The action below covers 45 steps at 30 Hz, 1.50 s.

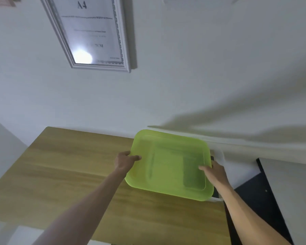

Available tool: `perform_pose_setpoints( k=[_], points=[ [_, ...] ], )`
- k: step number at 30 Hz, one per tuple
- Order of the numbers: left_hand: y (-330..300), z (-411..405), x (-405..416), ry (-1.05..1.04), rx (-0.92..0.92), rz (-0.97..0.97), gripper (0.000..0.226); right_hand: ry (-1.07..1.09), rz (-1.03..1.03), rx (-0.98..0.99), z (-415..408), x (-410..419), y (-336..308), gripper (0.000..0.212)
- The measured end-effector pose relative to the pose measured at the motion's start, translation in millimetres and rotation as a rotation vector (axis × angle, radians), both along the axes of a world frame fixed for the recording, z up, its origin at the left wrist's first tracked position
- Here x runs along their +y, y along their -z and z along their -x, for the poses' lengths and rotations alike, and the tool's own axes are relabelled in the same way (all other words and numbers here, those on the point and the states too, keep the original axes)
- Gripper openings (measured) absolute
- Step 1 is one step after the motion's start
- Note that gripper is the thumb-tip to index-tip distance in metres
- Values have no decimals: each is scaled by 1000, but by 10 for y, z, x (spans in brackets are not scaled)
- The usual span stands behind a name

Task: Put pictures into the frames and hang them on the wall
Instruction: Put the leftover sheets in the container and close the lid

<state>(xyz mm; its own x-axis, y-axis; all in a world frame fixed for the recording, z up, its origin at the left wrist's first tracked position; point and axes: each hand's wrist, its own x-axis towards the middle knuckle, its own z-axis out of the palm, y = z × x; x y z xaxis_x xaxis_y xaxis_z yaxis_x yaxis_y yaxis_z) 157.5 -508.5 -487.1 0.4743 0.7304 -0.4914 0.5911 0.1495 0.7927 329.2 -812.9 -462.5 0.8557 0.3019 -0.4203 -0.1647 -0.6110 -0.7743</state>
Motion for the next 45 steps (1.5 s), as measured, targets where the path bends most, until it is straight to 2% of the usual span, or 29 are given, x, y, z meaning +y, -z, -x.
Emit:
perform_pose_setpoints(
  k=[3,9,11,14,18,24,27,34,39,45],
  points=[
    [-105,-305,-423,16,-8,-14,46,55,45,-32,-233,-391,49,11],
    [-57,-632,-831,20,50,-52,42,43,144,-85,-583,-696,167,11],
    [-49,-667,-866,14,80,-72,37,22,151,-96,-642,-707,215,14],
    [-47,-698,-833,22,140,-87,32,7,145,-90,-702,-686,292,32],
    [-1,-733,-751,61,205,-114,36,10,165,-86,-743,-661,327,52],
    [29,-720,-732,106,273,-189,52,-11,203,-86,-741,-662,325,45],
    [50,-654,-723,121,302,-218,59,-17,237,-100,-691,-656,365,58],
    [72,-621,-638,137,296,-198,59,-58,251,-104,-682,-679,418,78],
    [106,-597,-713,150,284,-297,67,-59,290,-123,-659,-670,464,76],
    [113,-584,-780,192,278,-362,64,-54,322,-138,-624,-657,531,74]
  ],
)
